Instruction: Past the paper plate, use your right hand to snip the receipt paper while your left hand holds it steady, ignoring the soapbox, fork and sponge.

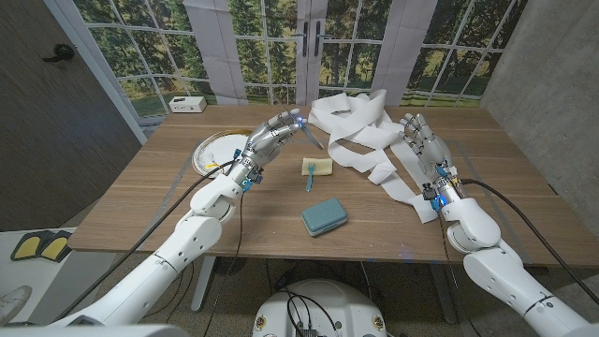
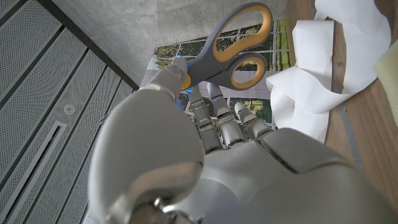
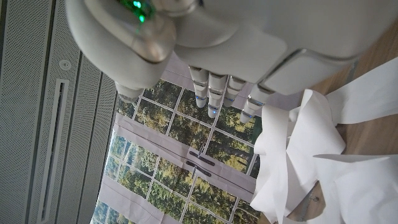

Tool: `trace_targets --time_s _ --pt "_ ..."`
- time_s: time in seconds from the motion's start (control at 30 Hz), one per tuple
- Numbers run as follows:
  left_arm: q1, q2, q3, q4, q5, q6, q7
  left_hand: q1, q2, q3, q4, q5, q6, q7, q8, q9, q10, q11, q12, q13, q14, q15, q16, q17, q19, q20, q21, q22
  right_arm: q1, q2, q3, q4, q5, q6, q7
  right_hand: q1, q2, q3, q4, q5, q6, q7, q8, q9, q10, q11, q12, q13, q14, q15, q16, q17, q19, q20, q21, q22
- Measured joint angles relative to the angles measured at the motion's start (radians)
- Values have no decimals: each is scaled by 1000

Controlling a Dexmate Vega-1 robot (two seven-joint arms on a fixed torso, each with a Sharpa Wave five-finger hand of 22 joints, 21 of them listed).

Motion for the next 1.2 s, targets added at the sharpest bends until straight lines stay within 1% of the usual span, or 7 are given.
trace_targets --time_s 0.13,0.2,0.4,0.6,1.03,1.1,1.2 --pt "-6 -5 1 9 -12 7 -17 0 0 0 0 0 4 5 -4 -3 0 0 -1 -6 43 -1 15 3 18 -11 0 0 -2 -1 0 -2 -1 0 -1 4 -4 0 0 0 0 0 0 0 0 0 -5 0 0 0 0 0 0 0 0 0" --pt "-9 -7 1 12 -18 10 -26 0 0 4 -4 0 6 6 -5 -3 0 0 0 -10 52 -6 19 5 20 -13 0 0 -2 -1 1 -3 -1 0 -2 4 -4 4 -4 0 0 0 0 0 0 0 -6 0 -4 4 0 0 -2 2 0 0" --pt "-15 -18 1 25 -48 29 -58 1 -1 4 -4 0 5 6 -7 -3 4 3 7 -13 106 -11 35 9 22 -14 0 0 -9 -1 2 -8 -2 0 -4 4 -4 4 -4 0 0 0 0 0 0 0 -6 0 -3 4 0 0 -2 2 0 0" --pt "-25 -29 2 42 -67 46 -78 10 -10 4 -4 0 6 5 -12 -3 4 3 8 -7 109 -10 35 12 22 -14 0 0 -15 0 3 -12 -5 1 -8 4 -4 4 -4 0 0 0 0 0 0 0 -6 0 -3 4 0 0 -2 2 0 0" --pt "-54 -58 8 84 -95 74 -122 10 -10 4 -4 -4 24 1 -15 0 7 7 11 -6 116 -13 35 18 22 -14 0 0 -27 -2 12 -28 -16 1 -19 4 -4 7 -7 0 0 0 0 0 0 0 -6 0 -3 4 0 2 -2 2 0 0" --pt "-59 -63 9 90 -97 76 -131 10 -10 4 -4 -6 24 1 -15 1 9 5 11 -5 120 -9 35 19 26 -18 0 0 -29 -5 13 -33 -19 -2 -20 4 -4 7 -7 0 0 0 0 0 0 0 -6 0 -3 4 0 3 2 6 0 0" --pt "-63 -66 9 95 -100 80 -142 17 -16 4 -4 -11 24 1 -15 1 11 3 11 -5 122 -8 35 21 27 -20 0 0 -32 -10 15 -41 -22 -7 -22 4 -4 7 -7 0 0 0 0 0 0 0 -6 5 1 15 0 3 4 7 0 0"
